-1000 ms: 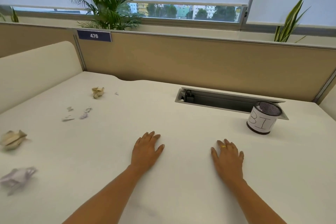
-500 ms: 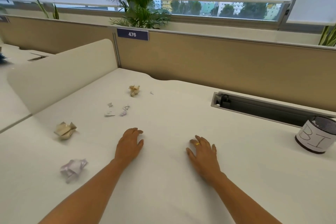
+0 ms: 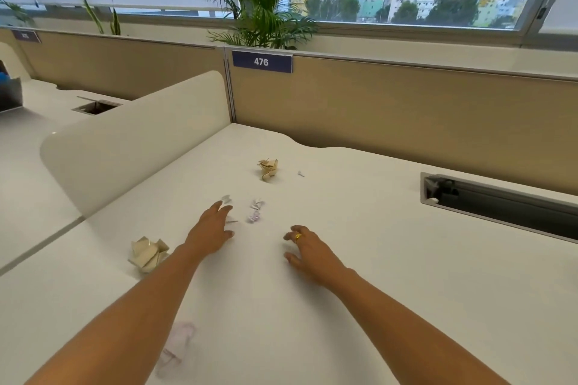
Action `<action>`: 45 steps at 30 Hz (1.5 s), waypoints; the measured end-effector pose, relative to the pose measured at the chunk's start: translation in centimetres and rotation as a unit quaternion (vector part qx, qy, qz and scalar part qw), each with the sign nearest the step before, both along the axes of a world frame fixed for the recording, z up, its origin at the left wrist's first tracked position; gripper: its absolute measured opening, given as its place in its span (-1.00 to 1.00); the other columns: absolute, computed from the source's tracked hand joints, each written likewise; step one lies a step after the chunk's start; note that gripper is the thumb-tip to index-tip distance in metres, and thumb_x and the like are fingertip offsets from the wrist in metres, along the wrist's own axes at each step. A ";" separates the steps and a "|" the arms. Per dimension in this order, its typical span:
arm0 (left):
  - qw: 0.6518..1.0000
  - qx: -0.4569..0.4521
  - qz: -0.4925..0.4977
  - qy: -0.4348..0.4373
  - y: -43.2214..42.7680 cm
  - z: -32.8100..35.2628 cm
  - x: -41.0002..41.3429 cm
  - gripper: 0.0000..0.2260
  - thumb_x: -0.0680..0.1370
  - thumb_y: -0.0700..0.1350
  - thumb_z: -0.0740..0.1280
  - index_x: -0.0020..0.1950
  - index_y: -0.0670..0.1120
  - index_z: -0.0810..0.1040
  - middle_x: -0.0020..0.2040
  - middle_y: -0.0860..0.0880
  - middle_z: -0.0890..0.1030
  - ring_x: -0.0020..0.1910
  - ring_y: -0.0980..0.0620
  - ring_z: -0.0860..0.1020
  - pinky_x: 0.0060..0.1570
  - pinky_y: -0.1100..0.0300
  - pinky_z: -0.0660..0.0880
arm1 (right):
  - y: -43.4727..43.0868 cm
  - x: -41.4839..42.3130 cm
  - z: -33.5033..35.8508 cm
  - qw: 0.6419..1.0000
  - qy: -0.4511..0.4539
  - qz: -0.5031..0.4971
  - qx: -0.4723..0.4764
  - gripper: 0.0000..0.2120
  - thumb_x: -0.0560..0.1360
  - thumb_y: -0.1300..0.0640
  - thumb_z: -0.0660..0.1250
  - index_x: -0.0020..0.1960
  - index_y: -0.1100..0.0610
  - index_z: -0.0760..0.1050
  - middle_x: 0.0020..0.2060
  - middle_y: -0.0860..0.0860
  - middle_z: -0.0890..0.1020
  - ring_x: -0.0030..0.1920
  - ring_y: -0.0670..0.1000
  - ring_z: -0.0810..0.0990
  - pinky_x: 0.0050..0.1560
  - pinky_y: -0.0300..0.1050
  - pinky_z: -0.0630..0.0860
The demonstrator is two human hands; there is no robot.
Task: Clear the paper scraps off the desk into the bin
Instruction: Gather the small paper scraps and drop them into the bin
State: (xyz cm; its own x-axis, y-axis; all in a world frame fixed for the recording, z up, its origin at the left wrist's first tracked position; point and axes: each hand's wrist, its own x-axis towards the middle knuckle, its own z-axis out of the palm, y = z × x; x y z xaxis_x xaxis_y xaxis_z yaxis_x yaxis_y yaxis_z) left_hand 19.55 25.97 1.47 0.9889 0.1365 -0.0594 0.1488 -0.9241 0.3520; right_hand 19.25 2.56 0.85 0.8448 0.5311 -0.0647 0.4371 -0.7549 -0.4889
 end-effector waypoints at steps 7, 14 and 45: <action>0.988 0.016 -0.094 0.118 2.5 0.0 4.8 -0.28 0.53 -0.06 0.31 0.50 0.07 -0.12 0.53 -0.18 -0.21 0.50 -0.23 -0.20 0.48 -0.10 -0.13 | 5.9 3.8 1.3 1.000 0.014 0.007 0.019 -0.57 0.55 0.13 0.25 0.40 0.15 0.29 0.49 0.08 0.17 0.43 0.10 0.29 0.40 -0.11 0.24; 0.983 -0.026 -0.107 0.147 4.3 0.4 6.6 -0.16 0.45 -0.06 0.41 0.50 0.10 -0.13 0.53 -0.19 -0.22 0.50 -0.22 -0.17 0.47 -0.17 -0.04 | 9.7 7.4 1.7 0.998 0.055 0.006 -0.012 -0.40 0.54 0.11 0.29 0.50 0.10 0.13 0.54 0.12 -0.06 0.53 0.11 0.06 0.49 -0.03 0.14; 0.974 -0.187 0.040 -0.124 -4.9 -2.3 5.9 -0.74 0.55 -0.26 0.18 0.20 -0.16 0.54 0.18 -0.13 0.58 0.17 -0.06 0.52 0.06 0.33 0.33 | 5.2 12.7 0.4 0.988 -0.122 -0.098 -0.019 -0.74 0.49 0.39 0.12 0.10 0.29 0.51 0.10 0.18 0.56 0.11 0.14 0.52 0.12 -0.09 0.41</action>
